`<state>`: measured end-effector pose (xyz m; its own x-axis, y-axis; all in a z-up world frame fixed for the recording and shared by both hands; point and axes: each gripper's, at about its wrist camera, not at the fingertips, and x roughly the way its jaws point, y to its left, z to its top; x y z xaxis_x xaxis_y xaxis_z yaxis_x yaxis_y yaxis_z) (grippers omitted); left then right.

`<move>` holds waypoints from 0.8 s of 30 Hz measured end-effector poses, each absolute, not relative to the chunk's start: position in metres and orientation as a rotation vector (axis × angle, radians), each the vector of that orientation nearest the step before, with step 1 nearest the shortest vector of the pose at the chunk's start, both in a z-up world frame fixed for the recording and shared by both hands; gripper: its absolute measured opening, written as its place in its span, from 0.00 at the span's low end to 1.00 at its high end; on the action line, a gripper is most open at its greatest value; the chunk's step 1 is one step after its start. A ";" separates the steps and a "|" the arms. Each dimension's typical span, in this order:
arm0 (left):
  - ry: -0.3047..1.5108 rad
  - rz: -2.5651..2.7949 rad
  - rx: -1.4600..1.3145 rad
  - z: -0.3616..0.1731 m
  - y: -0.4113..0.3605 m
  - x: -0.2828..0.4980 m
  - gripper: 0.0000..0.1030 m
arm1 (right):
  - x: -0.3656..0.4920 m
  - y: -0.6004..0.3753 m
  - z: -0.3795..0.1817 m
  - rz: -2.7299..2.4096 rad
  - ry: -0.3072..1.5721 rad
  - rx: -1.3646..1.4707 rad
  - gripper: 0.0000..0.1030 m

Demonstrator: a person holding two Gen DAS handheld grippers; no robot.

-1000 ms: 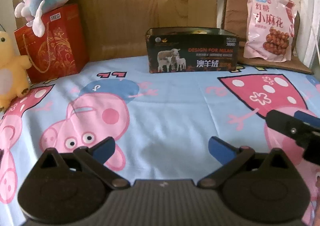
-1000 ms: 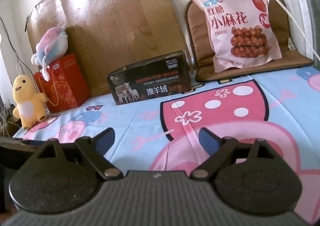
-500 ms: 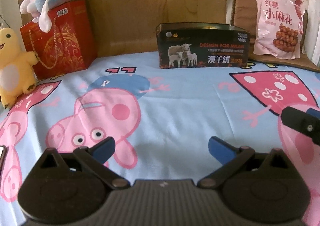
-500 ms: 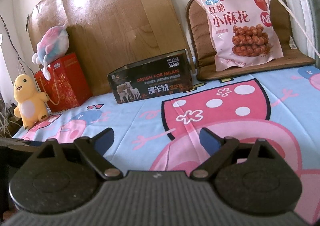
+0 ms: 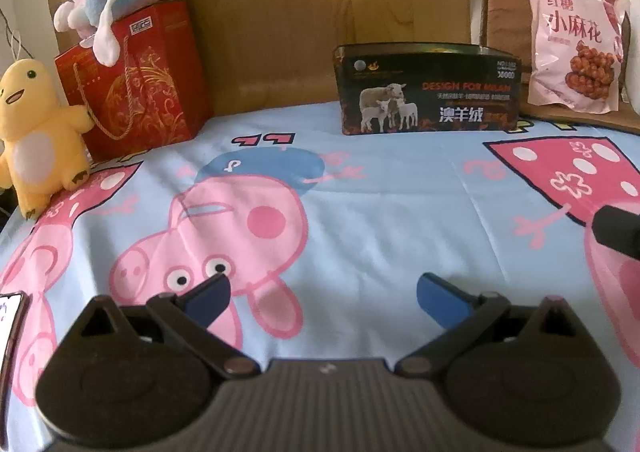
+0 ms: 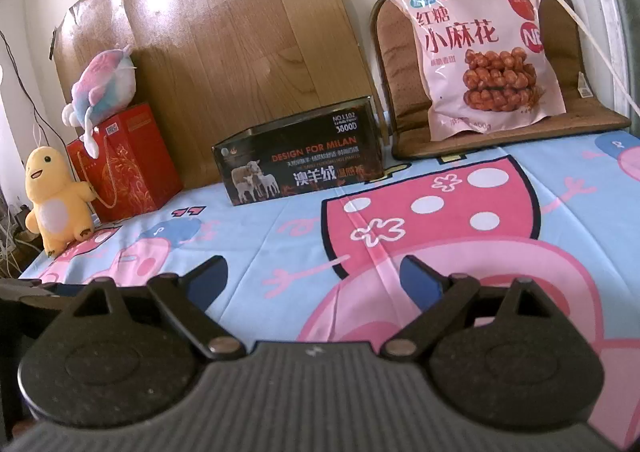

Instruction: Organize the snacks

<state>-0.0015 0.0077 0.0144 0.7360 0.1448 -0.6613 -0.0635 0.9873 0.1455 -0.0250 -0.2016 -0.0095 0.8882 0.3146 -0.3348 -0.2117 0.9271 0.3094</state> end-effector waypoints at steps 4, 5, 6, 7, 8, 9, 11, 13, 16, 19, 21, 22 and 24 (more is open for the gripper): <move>0.736 0.114 0.111 0.014 0.009 -0.001 1.00 | -0.025 -0.201 -0.009 0.276 0.391 0.270 0.92; 0.736 0.115 0.112 0.014 0.009 -0.001 1.00 | -0.025 -0.201 -0.009 0.277 0.391 0.270 0.92; 0.735 0.117 0.113 0.014 0.008 -0.001 1.00 | -0.025 -0.201 -0.009 0.276 0.391 0.270 0.92; 0.735 0.116 0.113 0.013 0.009 -0.001 1.00 | -0.025 -0.201 -0.009 0.277 0.391 0.270 0.92; 0.735 0.116 0.111 0.013 0.009 -0.001 1.00 | -0.025 -0.201 -0.009 0.276 0.392 0.269 0.92; 0.736 0.115 0.109 0.013 0.009 -0.001 1.00 | -0.025 -0.201 -0.010 0.276 0.392 0.269 0.92; 0.739 0.112 0.099 0.013 0.010 -0.001 1.00 | -0.025 -0.201 -0.010 0.276 0.393 0.269 0.92; 0.744 0.108 0.084 0.013 0.013 0.000 1.00 | -0.025 -0.201 -0.010 0.277 0.393 0.269 0.92; 0.748 0.103 0.067 0.012 0.015 0.000 1.00 | -0.025 -0.202 -0.010 0.277 0.393 0.270 0.92; 0.749 0.100 0.059 0.012 0.016 0.000 1.00 | -0.024 -0.202 -0.010 0.278 0.393 0.269 0.92; 0.749 0.101 0.060 0.012 0.016 0.000 1.00 | -0.025 -0.202 -0.010 0.278 0.394 0.269 0.92; 0.747 0.102 0.063 0.012 0.015 -0.001 1.00 | -0.024 -0.202 -0.010 0.278 0.394 0.269 0.92; 0.744 0.105 0.074 0.012 0.014 0.000 1.00 | -0.025 -0.202 -0.010 0.278 0.394 0.269 0.92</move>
